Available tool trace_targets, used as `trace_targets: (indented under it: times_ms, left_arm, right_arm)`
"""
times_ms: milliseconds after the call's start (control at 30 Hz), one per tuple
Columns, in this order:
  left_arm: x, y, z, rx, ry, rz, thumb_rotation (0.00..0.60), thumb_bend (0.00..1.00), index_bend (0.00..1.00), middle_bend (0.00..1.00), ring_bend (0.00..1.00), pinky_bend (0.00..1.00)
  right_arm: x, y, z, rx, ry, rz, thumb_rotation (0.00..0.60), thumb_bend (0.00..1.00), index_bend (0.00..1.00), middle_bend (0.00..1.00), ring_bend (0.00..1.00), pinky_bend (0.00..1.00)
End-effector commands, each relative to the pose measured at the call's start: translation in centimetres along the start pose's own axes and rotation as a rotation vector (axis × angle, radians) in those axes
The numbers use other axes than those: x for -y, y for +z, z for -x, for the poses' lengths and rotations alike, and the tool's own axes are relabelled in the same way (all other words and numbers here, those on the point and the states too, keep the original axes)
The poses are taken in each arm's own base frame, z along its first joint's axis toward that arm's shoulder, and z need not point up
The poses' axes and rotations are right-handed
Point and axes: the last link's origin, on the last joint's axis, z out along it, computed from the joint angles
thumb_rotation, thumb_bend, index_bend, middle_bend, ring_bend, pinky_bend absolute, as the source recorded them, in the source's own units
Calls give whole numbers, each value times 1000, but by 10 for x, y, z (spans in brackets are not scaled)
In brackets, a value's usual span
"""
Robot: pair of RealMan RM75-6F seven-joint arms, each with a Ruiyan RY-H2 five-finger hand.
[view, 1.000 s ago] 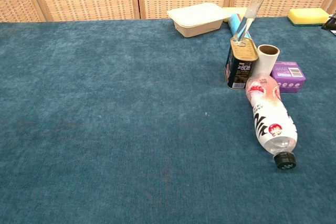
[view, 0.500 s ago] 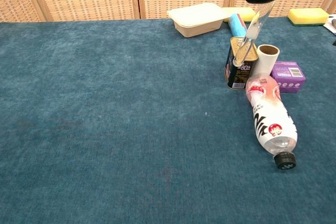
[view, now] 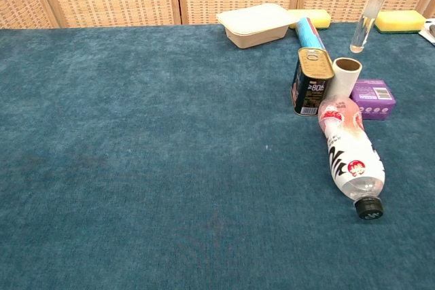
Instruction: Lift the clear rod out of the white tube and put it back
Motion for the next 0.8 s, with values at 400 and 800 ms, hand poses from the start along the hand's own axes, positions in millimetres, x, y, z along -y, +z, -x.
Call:
trace_targets:
  times_ms: [400, 800]
  left_arm:
    - [-1, 1, 1, -5, -7, 5, 600, 163, 104, 98, 29, 211]
    - [1, 0, -2, -16, -11, 5, 600, 163, 105, 98, 30, 213]
  right_arm:
    - [-6, -12, -21, 29, 7, 36, 600, 305, 819, 935, 921, 814]
    - [-14, -10, -12, -9, -47, 52, 600, 306, 820, 936, 920, 813]
